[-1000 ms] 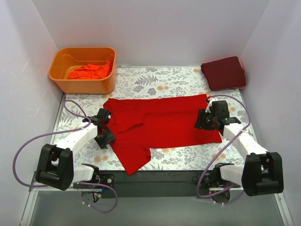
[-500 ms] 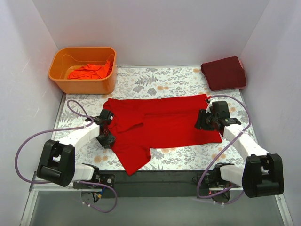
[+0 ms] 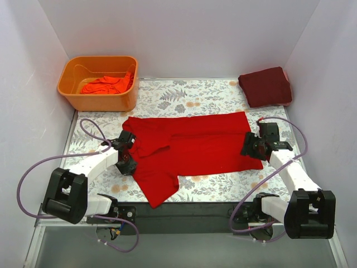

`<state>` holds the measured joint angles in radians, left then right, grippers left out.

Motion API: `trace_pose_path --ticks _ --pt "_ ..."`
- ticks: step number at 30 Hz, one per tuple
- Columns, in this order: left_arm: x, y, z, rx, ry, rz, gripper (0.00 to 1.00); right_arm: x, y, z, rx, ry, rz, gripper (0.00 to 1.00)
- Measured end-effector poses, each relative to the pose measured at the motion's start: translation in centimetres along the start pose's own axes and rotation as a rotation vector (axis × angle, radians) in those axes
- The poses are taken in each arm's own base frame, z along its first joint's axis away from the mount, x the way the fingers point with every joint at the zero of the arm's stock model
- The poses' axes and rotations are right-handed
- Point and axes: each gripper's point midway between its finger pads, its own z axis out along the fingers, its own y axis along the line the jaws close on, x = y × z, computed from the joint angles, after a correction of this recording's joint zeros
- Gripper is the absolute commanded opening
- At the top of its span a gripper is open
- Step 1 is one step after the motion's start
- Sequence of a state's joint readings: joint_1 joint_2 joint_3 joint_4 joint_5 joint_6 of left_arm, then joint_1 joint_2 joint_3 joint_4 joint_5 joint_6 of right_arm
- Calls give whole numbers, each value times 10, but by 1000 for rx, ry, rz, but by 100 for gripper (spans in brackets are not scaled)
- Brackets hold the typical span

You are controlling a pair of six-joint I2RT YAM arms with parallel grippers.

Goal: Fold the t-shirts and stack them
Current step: Fold the tshirt

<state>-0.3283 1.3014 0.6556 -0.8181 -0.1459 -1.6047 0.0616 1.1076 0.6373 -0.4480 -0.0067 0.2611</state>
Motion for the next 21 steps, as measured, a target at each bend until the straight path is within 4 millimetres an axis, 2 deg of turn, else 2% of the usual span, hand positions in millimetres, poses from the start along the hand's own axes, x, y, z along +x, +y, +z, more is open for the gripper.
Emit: trace_pose_path --ticks 5,9,17,21 --pt "1 -2 -5 32 -23 13 0 6 -37 -5 102 33 119 65" --pt "0 -6 -9 58 -39 15 0 12 -58 -4 142 60 215 64" --pt "-1 -8 -11 84 -52 16 0 44 -79 5 141 148 385 55" --pt "-3 -10 -14 101 -64 14 0 42 -82 5 146 137 402 53"
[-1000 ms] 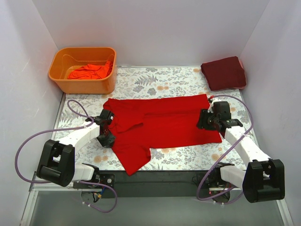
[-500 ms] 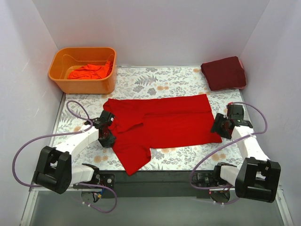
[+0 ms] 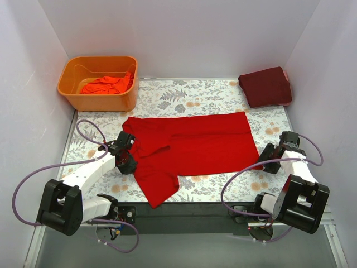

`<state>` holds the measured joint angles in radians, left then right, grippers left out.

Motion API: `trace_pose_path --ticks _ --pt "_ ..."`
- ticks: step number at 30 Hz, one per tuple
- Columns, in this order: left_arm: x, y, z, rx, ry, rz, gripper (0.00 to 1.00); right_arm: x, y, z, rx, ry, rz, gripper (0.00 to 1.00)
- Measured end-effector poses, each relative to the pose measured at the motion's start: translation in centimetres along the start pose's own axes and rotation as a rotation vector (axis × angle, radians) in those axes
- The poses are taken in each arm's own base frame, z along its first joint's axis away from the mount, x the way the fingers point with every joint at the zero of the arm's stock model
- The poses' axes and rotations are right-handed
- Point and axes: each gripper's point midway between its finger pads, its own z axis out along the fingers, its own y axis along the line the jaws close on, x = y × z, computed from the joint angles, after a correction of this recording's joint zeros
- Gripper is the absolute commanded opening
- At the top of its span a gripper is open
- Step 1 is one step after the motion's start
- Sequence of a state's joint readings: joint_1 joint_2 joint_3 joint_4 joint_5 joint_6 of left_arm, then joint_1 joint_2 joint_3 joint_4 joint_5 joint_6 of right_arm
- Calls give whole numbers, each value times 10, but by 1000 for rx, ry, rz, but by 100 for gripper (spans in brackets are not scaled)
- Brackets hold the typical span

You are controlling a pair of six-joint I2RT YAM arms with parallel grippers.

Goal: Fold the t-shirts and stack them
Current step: Fold the tshirt

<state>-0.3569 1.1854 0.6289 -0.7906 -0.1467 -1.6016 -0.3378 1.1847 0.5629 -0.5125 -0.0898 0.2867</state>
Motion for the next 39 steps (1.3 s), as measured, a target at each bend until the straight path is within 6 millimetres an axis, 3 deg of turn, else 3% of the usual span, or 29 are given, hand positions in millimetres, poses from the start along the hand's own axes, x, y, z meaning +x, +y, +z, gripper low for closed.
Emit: trace_pose_path --ticks 8,9,11,15,22,26,34,39 --pt "0 -2 -1 7 -4 1 0 -3 -2 2 1 -12 11 42" --pt "0 -2 -1 8 -4 2 0 -3 -2 2 2 -13 11 34" --pt "0 -2 -1 8 -5 2 0 -4 -2 3 2 -13 11 28" --pt "-1 -1 -1 8 -9 0 0 -4 -2 4 1 -16 15 1" --pt "-2 4 -3 -17 -19 -9 0 -7 1 1 -5 -34 29 1" --pt "-8 1 -9 -21 -32 -8 0 -20 7 -10 -18 -56 22 1" --pt "-43 -31 -21 -2 -73 3 0 -63 35 -32 -75 -133 -52 1" --pt "-67 -36 -16 -32 -77 -9 0 -78 50 -30 -73 -125 -101 1"
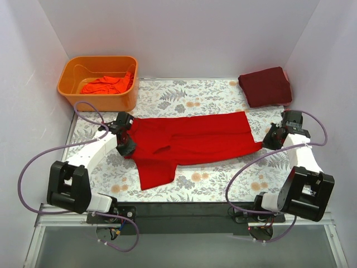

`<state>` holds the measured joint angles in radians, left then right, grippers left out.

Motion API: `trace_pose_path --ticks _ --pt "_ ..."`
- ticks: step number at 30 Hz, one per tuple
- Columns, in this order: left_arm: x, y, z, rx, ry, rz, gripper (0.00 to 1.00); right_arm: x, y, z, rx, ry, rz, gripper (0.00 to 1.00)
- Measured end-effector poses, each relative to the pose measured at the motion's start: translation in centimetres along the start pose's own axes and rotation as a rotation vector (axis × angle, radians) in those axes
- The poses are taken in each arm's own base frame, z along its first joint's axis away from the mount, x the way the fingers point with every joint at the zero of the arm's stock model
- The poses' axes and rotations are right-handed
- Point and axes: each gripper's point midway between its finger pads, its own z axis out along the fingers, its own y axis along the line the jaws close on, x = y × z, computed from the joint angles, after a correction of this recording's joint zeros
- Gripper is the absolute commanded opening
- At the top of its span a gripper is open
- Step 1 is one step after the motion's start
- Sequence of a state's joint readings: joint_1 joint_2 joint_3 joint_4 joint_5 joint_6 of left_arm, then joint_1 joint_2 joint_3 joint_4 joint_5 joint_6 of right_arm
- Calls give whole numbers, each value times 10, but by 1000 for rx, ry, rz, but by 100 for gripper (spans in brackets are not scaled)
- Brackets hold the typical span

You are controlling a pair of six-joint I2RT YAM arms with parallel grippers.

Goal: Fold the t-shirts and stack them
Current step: Fold the tshirt

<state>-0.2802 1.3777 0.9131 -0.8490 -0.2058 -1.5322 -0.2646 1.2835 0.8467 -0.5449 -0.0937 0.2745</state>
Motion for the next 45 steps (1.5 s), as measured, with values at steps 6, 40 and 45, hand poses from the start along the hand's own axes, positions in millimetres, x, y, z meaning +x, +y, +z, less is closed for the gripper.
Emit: trace_pose_path --ticks 6,40,45 --pt "-28 6 8 -21 -5 -47 0 -5 3 14 19 43 -21 1" --pt "-90 -26 39 -56 -46 -47 0 -28 20 61 99 71 -130 1" --pt "-86 -20 46 -80 -46 -52 0 -31 26 65 77 65 -135 1"
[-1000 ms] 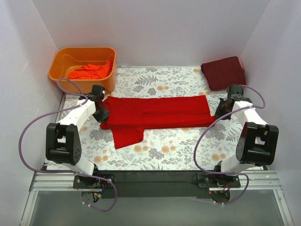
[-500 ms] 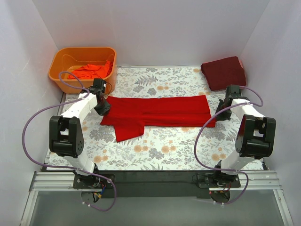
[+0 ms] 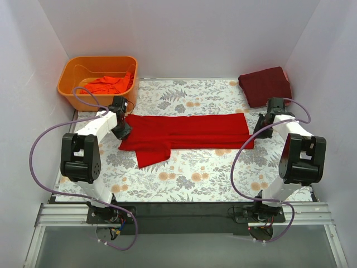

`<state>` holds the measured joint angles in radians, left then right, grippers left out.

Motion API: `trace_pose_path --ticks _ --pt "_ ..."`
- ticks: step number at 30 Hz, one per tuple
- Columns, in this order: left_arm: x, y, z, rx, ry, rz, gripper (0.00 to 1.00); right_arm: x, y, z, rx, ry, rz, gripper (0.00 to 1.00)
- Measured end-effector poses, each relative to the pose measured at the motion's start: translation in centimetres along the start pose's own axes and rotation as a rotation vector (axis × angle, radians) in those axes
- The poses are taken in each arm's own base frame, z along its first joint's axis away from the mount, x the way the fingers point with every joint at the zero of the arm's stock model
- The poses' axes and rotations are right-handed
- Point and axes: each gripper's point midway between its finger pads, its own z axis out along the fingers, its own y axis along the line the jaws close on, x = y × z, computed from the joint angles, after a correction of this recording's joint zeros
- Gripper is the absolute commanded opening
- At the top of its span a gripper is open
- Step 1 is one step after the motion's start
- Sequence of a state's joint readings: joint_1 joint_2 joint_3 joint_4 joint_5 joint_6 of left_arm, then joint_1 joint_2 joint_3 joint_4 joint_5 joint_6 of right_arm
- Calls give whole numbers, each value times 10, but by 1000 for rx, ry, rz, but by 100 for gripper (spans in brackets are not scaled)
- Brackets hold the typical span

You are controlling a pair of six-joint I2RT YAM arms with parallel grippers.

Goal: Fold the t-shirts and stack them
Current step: Fold the tshirt

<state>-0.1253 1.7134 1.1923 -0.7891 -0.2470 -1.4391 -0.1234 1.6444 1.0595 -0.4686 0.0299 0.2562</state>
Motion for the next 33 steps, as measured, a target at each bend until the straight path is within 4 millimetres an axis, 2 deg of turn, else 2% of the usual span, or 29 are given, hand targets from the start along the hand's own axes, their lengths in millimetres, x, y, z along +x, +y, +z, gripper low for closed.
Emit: trace_pose_path --ticks 4,6,7,8,10,11,14,15,16,20,25,27,29,31,33 --pt "1 5 6 -21 -3 -3 0 3 6 7 -10 17 -13 1" --pt "2 7 10 -33 -2 -4 6 4 8 12 -13 23 -19 6" --pt "3 8 11 -37 0 -5 10 4 8 14 -14 27 -21 10" --pt "3 9 11 -40 0 -4 19 5 9 16 -14 31 -23 19" --pt "2 8 11 -39 -4 -2 26 5 10 17 -14 33 -29 29" --pt "1 8 12 -39 -6 -3 33 6 10 17 -14 33 -34 38" --pt "-1 8 11 -34 -13 -1 46 2 14 15 -17 22 -52 49" --pt "-2 8 9 -30 -16 1 55 1 15 14 -19 16 -59 50" --pt "-4 8 7 -24 -22 0 57 1 17 12 -22 11 -65 51" --pt "-15 4 -18 33 -75 2 64 -9 35 -11 -59 -57 -104 56" --pt "-20 -1 -67 138 -162 6 65 -18 67 -55 -141 -179 -167 59" --pt "-8 -4 -85 184 -180 28 65 -12 80 -70 -178 -211 -200 61" --pt "15 -6 -94 215 -166 70 65 2 91 -79 -219 -215 -233 61" --pt "44 -8 -92 223 -125 125 65 21 100 -81 -262 -193 -264 64" --pt "75 -7 -82 209 -66 185 65 40 107 -81 -300 -161 -290 66"
